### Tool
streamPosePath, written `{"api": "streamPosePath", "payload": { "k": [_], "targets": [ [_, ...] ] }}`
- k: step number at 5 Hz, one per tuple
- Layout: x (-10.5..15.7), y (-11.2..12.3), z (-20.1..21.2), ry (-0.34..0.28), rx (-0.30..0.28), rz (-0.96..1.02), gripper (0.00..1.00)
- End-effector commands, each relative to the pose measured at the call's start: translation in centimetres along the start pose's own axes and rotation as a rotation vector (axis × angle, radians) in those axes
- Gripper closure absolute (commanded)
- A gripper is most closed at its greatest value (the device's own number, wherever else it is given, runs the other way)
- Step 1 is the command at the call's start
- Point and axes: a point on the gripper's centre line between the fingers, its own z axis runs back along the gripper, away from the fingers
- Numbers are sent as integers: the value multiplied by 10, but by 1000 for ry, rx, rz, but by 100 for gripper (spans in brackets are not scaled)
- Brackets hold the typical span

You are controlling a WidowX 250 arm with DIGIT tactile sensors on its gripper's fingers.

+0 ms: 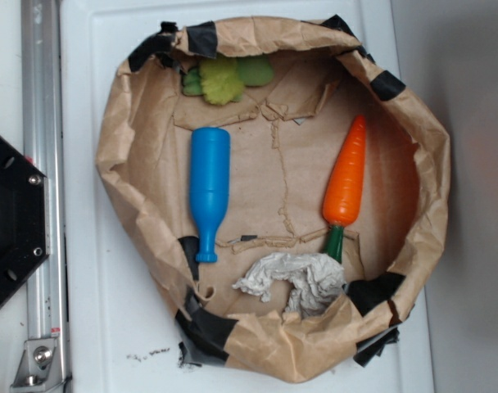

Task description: Grab the white paper.

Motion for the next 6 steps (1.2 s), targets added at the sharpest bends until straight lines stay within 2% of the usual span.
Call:
{"api": "streamPosePath", "payload": {
  "k": [1,2,3,4,5,6],
  "targets": [
    [0,0,0,0,0,0,0],
    [45,7,-34,-64,-36,-3,0],
    [85,0,-46,-109,-23,23,0],
    [107,4,-64,-116,-43,32,0],
    [133,8,-89,-87,-193,17,0],
    [140,-2,-111,-159,-321,-40,0]
  ]
}}
